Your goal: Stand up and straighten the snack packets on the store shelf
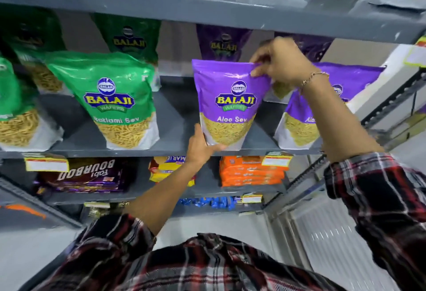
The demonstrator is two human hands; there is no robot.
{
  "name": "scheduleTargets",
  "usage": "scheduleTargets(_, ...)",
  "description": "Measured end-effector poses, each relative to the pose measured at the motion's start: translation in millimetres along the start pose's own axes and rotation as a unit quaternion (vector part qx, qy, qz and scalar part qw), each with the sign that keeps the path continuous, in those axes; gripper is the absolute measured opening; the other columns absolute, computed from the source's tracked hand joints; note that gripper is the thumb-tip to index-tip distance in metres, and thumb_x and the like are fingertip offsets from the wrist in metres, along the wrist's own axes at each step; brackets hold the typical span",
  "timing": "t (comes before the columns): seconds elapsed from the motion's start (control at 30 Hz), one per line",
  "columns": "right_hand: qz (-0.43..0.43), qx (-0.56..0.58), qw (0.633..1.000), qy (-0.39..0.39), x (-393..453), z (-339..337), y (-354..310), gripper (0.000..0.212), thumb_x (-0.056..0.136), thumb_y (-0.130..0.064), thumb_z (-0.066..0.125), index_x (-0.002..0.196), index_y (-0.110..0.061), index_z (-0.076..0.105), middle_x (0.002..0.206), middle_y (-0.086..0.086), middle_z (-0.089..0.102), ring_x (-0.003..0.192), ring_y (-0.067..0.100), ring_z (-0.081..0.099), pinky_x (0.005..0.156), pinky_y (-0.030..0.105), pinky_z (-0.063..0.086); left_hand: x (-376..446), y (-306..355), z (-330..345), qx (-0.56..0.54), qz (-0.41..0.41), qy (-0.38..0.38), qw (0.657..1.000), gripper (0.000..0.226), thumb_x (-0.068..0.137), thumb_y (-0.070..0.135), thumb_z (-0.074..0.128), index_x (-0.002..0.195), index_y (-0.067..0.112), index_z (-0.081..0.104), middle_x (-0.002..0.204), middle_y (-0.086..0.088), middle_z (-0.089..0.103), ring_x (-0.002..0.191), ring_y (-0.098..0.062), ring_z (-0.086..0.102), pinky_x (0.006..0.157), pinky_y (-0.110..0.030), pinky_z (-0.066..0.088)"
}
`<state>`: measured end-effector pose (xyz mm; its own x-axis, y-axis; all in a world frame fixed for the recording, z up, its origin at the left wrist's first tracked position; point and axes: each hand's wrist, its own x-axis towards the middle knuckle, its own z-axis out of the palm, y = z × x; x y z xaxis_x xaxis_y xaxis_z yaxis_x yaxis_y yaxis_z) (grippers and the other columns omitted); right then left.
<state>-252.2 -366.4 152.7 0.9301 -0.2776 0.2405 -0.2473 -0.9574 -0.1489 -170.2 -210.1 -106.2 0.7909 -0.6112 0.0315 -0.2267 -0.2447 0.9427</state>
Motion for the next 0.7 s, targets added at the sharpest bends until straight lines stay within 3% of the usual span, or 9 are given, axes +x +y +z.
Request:
scheduleTargets(0.1,-0.015,-0.01,1.0,0.005,6,0,0,0.03,0.07,-0.016,0.076,0.098,-0.006,0.071,0.098,0.018,0.072,0.09,0.03,0.063,0.066,0.022,0.032,1,-2,1,0.009,0.001,0.002,1.0,0.084,0.055,0.036,0.089,0.118,0.011,0.04,0.114,-0.006,0.063,0.096,-0.018,0.06,0.071,-0.026,0.049)
scheduleTargets(0.4,-0.006,0.04,0.999,0.026,3,4,2,0.027,0.071,-0.015,0.075,0.097,-0.006,0.072,0.1,0.015,0.073,0.091,0.024,0.064,0.072,0.014,0.034,0,11,4,0.022,-0.018,-0.009,1.0,0.084,0.061,0.028,0.087,0.126,0.012,0.036,0.125,-0.01,0.06,0.11,-0.024,0.061,0.078,-0.026,0.051)
scheduleTargets(0.53,-0.003,0.046,0.998,0.037,-3,11,2,0.028,0.074,-0.017,0.073,0.1,-0.006,0.071,0.102,0.017,0.071,0.094,0.028,0.062,0.074,0.015,0.033,-1,16,1,0.043,-0.027,-0.026,0.998,0.087,0.063,0.03,0.086,0.129,0.01,0.033,0.13,-0.012,0.056,0.116,-0.027,0.057,0.084,-0.033,0.052)
scheduleTargets(0.6,0.003,0.045,0.996,0.071,-8,17,3,0.029,0.079,-0.022,0.069,0.104,-0.008,0.069,0.106,0.018,0.067,0.099,0.031,0.059,0.085,0.024,0.039,-3,20,-3,0.048,-0.039,-0.058,0.996,0.09,0.064,0.026,0.085,0.132,0.009,0.028,0.135,-0.012,0.051,0.122,-0.027,0.053,0.087,-0.034,0.051)
scheduleTargets(0.7,0.029,0.064,0.969,0.237,-34,45,-10,0.025,0.088,-0.023,0.056,0.108,-0.011,0.066,0.111,0.015,0.061,0.104,0.03,0.053,0.092,0.033,0.038,-11,20,-10,-0.006,-0.034,-0.057,0.998,0.104,0.065,0.02,0.085,0.142,0.008,0.016,0.145,-0.011,0.039,0.132,-0.025,0.042,0.099,-0.03,0.043)
